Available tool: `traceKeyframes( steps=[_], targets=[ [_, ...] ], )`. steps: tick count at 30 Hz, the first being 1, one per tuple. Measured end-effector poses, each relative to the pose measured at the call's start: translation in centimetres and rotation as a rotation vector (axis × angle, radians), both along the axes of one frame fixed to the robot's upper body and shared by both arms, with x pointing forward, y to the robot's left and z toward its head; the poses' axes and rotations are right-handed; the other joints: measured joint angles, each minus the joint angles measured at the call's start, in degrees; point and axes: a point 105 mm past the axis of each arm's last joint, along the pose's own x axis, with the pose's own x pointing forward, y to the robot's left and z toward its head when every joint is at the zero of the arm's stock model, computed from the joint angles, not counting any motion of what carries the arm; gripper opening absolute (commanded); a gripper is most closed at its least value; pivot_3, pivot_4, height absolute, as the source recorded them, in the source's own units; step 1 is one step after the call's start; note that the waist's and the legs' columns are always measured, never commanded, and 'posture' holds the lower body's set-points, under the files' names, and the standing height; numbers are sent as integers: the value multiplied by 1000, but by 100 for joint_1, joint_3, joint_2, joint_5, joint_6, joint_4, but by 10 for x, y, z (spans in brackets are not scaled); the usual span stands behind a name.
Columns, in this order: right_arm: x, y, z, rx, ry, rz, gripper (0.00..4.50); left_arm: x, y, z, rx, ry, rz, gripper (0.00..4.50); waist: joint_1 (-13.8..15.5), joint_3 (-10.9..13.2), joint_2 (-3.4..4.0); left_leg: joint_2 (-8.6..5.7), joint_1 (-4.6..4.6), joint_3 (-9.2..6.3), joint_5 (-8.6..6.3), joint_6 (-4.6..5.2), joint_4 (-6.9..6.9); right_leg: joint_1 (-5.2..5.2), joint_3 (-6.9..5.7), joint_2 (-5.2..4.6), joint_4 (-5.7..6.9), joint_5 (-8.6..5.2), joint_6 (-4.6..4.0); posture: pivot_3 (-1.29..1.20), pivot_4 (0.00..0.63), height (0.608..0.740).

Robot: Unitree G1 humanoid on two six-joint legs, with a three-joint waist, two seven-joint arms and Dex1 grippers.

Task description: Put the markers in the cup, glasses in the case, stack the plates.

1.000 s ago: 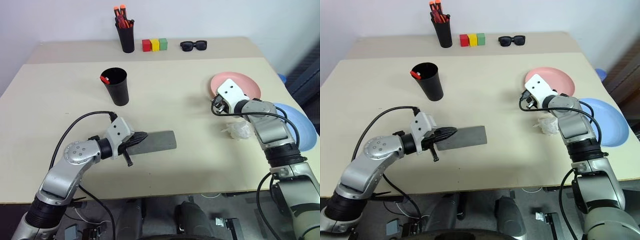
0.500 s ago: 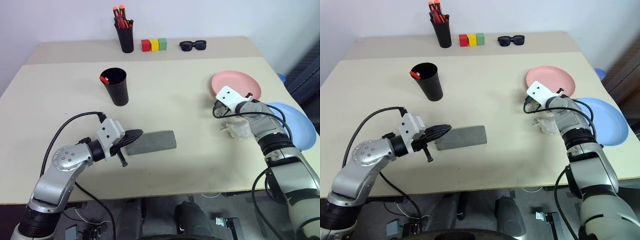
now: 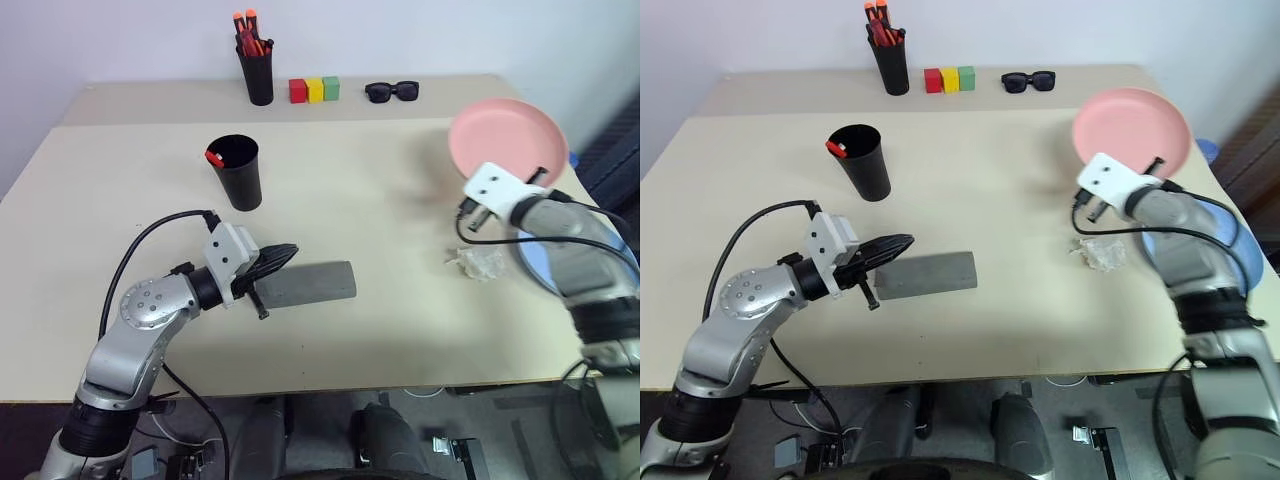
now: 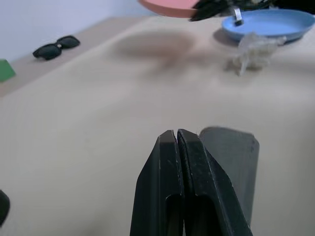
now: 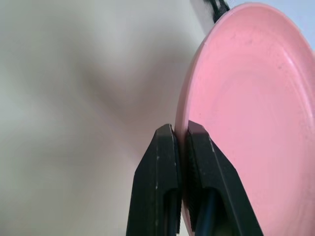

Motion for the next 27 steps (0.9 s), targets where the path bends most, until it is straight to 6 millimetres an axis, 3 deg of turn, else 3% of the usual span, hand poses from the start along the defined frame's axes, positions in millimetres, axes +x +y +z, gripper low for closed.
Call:
traceKeyframes(
  steps=[5,9,11,12,15,21,25,27],
  targets=[
    [-54,-34,-12,21,130,-111,41,4,-13,-9,10,34,-89,0,-93,-3,5,11,11,11,-2,4,10,7,11,8,-1,6,2,0,150,740],
    [-72,-44,-32,37,222,-174,41,7,-17,-8,14,26,-127,0,-213,-8,14,18,21,11,-2,3,13,8,22,17,2,9,-2,0,150,740],
    [-74,-44,-34,59,241,-187,693,9,-19,-7,11,24,-132,0,-236,-8,14,18,24,10,-2,3,13,7,28,22,4,9,-1,0,150,740],
    [-75,-43,-33,63,243,-185,971,9,-20,-7,11,21,-135,0,-234,-8,14,18,24,10,-2,3,13,7,28,24,4,9,-1,0,150,740],
    [-72,-38,-28,70,228,-170,2402,8,-21,-7,13,13,-140,0,-205,-8,14,19,21,10,-2,3,14,7,29,25,4,11,1,0,150,740],
    [-63,-21,-5,154,154,-86,2402,9,-21,-7,26,6,-135,0,-193,-8,13,19,17,11,-2,3,17,8,28,26,3,12,3,0,150,740],
    [-65,16,-1,356,155,79,2402,10,-20,-8,32,4,-130,0,-196,-7,12,20,16,9,-2,3,18,9,28,28,3,12,4,0,150,740],
    [-67,25,-3,375,176,115,2402,10,-20,-8,31,4,-127,0,-193,-7,12,20,15,9,-2,3,19,9,28,28,3,12,4,0,150,740]
  ],
)
